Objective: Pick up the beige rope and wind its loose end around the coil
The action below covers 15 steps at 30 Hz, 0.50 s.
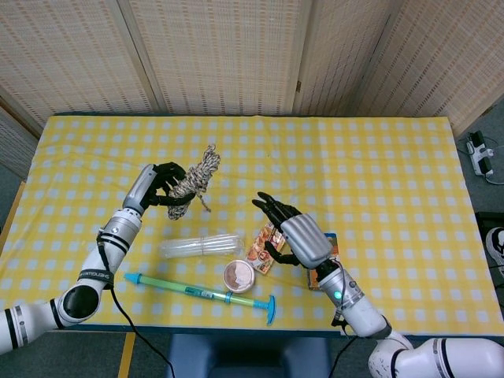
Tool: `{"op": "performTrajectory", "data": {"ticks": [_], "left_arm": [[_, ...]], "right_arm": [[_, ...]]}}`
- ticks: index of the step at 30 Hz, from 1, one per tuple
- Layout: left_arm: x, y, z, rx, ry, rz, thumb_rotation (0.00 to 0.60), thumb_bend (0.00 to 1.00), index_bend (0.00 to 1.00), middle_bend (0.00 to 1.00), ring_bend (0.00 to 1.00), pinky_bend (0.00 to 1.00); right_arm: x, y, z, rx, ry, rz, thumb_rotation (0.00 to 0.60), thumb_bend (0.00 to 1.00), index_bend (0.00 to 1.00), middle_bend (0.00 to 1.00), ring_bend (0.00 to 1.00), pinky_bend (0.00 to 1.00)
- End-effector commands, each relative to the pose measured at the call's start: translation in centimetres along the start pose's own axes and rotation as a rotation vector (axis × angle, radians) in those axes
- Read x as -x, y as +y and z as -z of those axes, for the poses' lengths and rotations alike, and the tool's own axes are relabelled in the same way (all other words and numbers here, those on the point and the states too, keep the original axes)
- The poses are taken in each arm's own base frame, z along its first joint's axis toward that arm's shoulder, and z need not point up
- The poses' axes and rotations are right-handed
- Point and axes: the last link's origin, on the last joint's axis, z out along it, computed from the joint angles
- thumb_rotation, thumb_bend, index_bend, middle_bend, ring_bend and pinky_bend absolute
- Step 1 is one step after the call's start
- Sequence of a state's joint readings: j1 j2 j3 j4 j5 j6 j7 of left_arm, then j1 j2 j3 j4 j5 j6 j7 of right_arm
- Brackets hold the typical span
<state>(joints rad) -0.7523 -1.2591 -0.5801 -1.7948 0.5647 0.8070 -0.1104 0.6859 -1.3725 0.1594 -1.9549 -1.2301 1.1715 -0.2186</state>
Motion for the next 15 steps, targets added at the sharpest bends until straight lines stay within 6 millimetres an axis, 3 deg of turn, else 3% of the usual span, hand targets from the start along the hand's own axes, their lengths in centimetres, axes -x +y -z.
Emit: {"op": "performTrajectory", "data": {"ticks": [1,7,15], "left_arm": [[-0.4,-0.5,0.6,0.026,0.033,-0.063,0.600,0.29,0.64,0.65,0.59,0.66],[-1.1,-1.3,1.5,0.072,0.076,-0.159,0.600,0.29,0.64,0.65,0.59,0.66],[-1.2,-2.4,2.4,0.093,0.078,-0.231,0.600,0.29,0.64,0.65,0.59,0.66]], "right_arm": [[-0.8,1.9,2.0,0.039,0.024,0.067,0.600,0.41,0.00,0.00,0.05,0.09],[-2.7,6.5,7.8,0.177,0.103,0.202,0.600,0.41,0.00,0.02,0.11,0.09],[-4.1,10.4,15.4,0.317,0.152,0.262,0.600,0.41,0.00,0.07,0.10,0.10]]}}
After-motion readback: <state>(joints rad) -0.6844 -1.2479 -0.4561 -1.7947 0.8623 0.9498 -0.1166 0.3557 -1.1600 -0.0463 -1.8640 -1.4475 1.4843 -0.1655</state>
